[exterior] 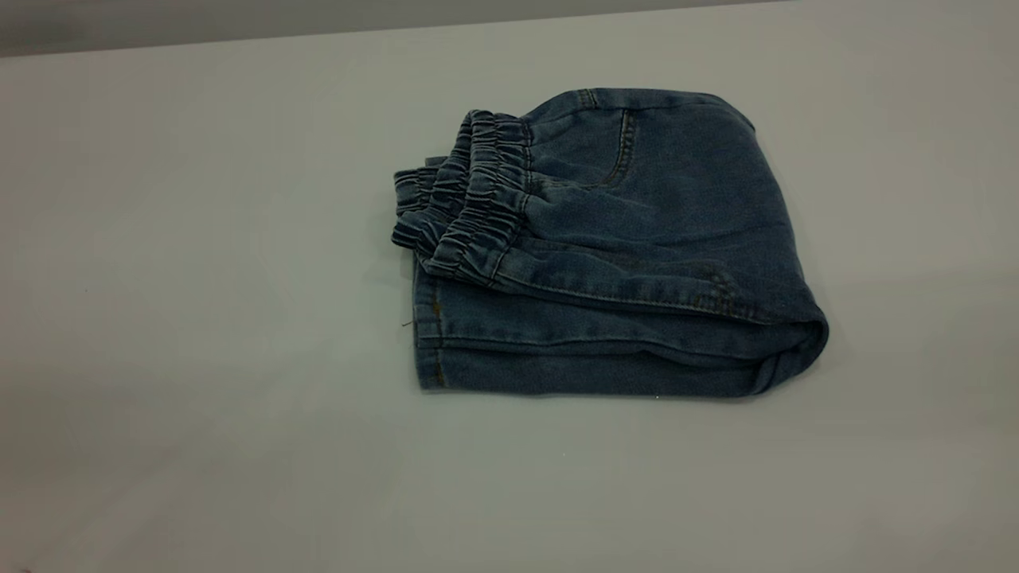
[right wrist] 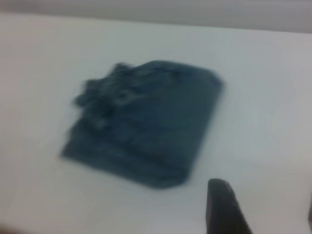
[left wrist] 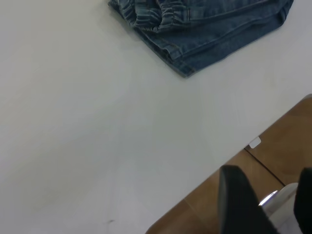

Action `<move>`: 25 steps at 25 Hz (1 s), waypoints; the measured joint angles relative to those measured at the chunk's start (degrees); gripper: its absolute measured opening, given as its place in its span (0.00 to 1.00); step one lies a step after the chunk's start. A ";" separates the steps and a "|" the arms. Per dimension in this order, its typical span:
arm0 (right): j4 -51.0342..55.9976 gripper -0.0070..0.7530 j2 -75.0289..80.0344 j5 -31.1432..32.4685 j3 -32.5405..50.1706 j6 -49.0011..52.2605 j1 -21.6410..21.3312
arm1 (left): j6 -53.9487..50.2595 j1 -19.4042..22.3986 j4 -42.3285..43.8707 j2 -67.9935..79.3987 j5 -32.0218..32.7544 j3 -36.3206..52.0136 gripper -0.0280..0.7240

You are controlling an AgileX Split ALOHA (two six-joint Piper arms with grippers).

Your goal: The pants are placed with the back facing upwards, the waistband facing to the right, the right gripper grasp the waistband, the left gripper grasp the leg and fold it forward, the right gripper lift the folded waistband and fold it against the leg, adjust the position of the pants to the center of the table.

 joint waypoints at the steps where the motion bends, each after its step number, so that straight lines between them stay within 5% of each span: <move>1: -0.06 0.43 0.00 0.00 0.00 0.00 -3.09 | 0.00 0.00 0.00 0.00 0.00 0.00 0.42; 5: -0.07 0.43 0.00 0.08 -0.86 0.00 -11.05 | -0.13 0.12 0.00 0.00 0.05 0.01 0.42; 10: -0.03 0.43 0.00 0.09 -1.48 0.00 -10.91 | -0.13 4.58 -0.39 0.00 0.05 0.01 0.42; 13: 0.06 0.43 0.00 0.09 -1.48 0.00 -7.67 | -0.13 10.57 -0.39 0.00 0.05 0.06 0.42; 20: 0.52 0.43 0.00 0.09 -1.48 0.00 -7.66 | -0.19 26.94 -0.17 -1.31 0.05 0.06 0.42; 25: 0.52 0.43 0.00 0.09 -1.48 0.00 -7.66 | -0.19 34.51 -0.17 -6.93 0.17 0.06 0.42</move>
